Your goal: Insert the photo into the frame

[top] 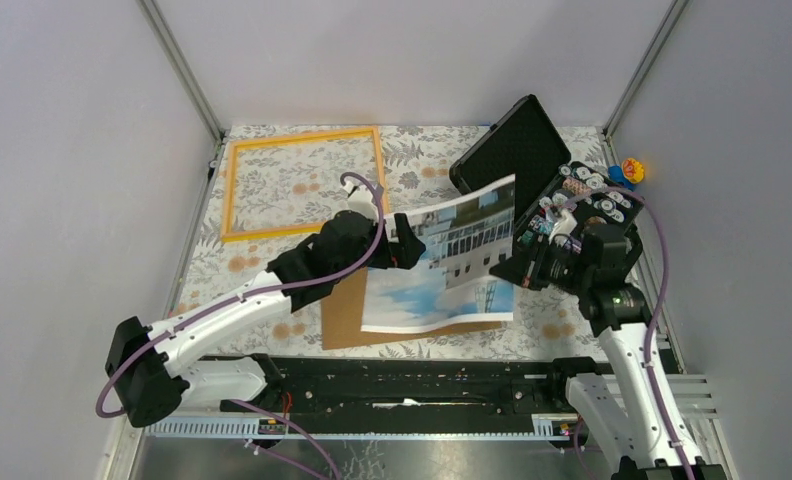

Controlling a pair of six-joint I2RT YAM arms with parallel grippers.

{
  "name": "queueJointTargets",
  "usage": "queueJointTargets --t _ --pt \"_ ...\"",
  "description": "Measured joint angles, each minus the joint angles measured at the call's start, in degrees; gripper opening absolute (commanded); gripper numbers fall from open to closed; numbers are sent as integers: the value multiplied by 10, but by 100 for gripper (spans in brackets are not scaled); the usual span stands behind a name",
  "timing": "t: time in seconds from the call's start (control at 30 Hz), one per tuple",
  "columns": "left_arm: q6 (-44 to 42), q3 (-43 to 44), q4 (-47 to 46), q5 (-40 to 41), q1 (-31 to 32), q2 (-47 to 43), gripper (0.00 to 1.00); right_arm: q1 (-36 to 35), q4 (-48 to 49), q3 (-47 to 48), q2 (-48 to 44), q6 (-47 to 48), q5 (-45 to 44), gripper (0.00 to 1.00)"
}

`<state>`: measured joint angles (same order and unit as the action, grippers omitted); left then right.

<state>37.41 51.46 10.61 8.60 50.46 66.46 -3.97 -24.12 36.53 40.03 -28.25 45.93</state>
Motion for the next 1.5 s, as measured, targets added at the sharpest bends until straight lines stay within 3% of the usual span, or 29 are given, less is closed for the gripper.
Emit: queueJointTargets --t 0.27,0.57,0.77,0.93,1.03,1.27,1.4,1.5 --pt "-56 85 50 4 -31 0 99 0 -11 193 75 32 -4 0" --pt "-58 262 157 -24 -116 33 99 -12 11 362 205 -10 -4 0" --pt "-84 261 170 -118 -196 24 99 -92 -11 459 325 -53 -64 0" --pt "-174 238 165 -219 -198 -32 99 -155 -17 557 428 -109 -96 1" --pt "-219 216 158 -239 -191 -68 99 -174 -14 580 462 -143 -109 2" --pt "-319 172 160 -130 -89 -107 99 -189 14 623 518 -229 -126 0" --pt "-377 167 155 -14 -21 -69 99 -190 26 636 538 -263 -133 0" --pt "-417 163 135 77 0 -16 93 -190 39 638 550 -281 -132 0"
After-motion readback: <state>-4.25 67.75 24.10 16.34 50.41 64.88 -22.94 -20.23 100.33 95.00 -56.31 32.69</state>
